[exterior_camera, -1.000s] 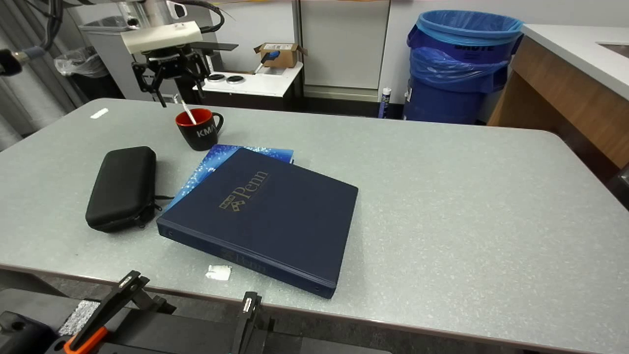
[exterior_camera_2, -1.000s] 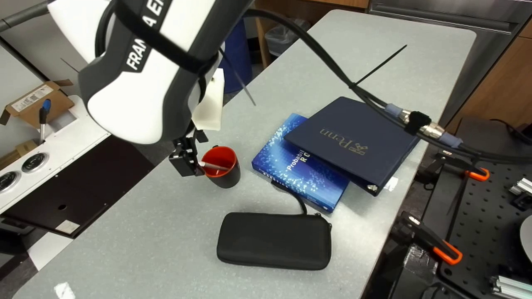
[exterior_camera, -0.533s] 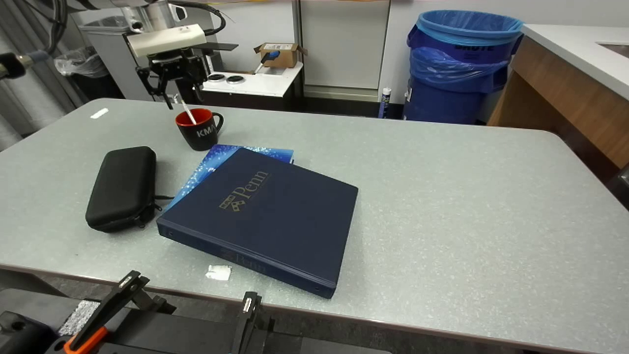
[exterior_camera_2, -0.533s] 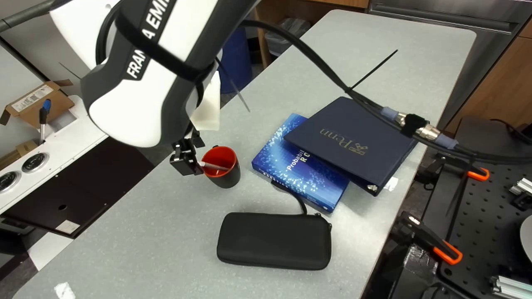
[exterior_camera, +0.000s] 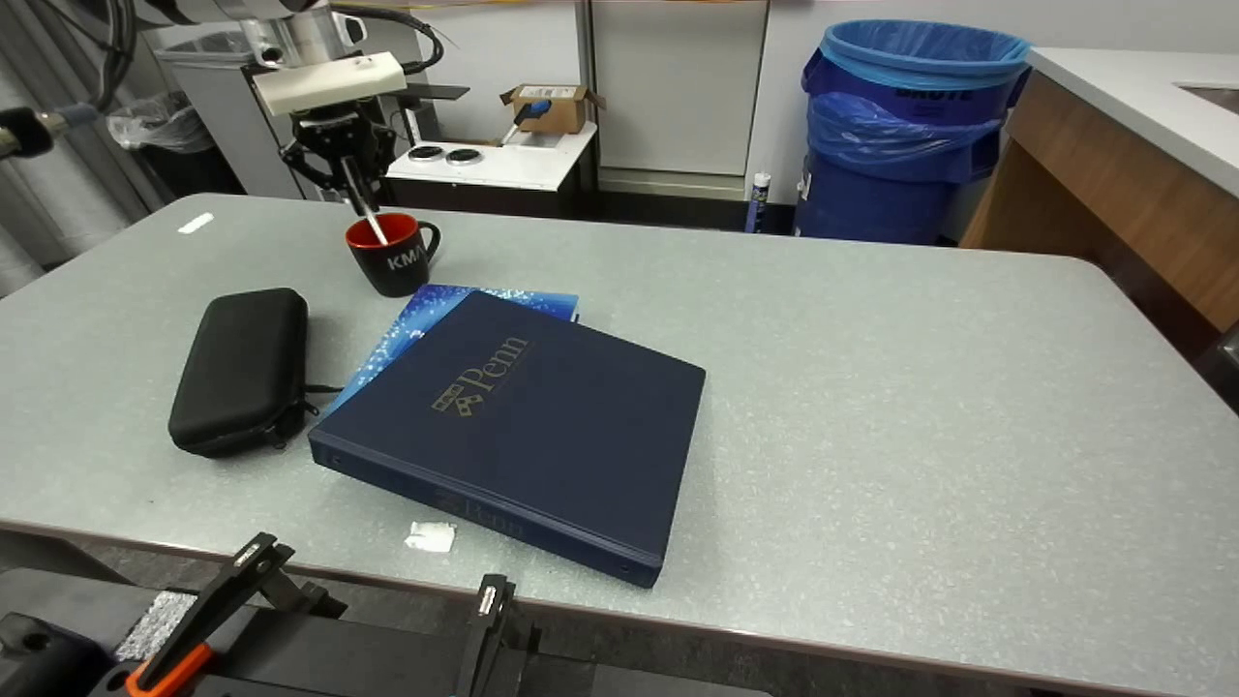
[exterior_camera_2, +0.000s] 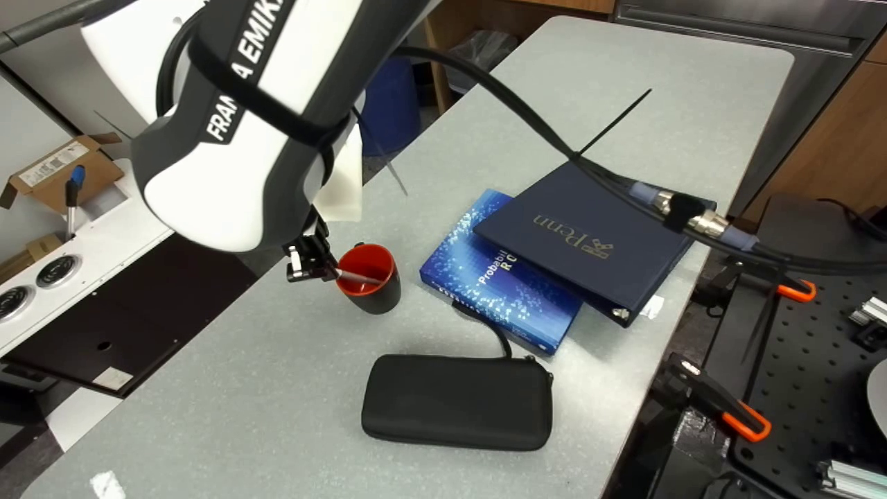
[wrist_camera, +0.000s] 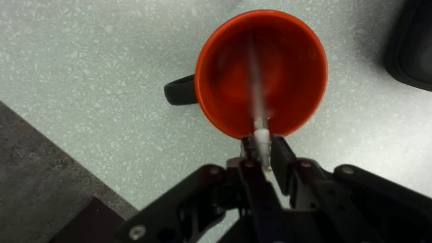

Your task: Pick up the pen from the cup and place it on the table

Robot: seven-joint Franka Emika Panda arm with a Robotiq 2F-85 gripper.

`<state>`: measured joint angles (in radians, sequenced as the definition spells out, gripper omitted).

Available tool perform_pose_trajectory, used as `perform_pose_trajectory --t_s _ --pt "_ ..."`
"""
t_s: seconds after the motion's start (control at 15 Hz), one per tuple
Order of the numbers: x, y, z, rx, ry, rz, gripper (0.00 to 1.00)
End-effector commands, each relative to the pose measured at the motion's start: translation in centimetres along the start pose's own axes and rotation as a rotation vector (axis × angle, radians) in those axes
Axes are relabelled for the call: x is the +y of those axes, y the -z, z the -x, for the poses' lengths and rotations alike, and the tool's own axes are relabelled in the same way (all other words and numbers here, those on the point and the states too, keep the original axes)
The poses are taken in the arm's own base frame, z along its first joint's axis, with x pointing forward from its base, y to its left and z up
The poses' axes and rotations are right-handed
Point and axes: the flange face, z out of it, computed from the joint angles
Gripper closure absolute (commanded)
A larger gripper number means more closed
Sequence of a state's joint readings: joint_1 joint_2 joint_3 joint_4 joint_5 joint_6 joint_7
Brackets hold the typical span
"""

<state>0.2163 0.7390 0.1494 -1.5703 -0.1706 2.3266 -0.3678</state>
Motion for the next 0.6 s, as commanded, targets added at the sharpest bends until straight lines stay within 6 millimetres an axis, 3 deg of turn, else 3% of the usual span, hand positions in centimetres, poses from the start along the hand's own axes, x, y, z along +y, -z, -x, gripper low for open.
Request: perform_pose_trajectory --t_s 0.0,0.27,0.53 --pt "0.4 0.1 -0.7 0.027 0.022 0.002 1.00" --pt "0.0 1.9 0.0 0.042 0.008 0.013 0.97" --pt "-0.4 6.6 1.4 0.076 -0.009 0.031 0.97"
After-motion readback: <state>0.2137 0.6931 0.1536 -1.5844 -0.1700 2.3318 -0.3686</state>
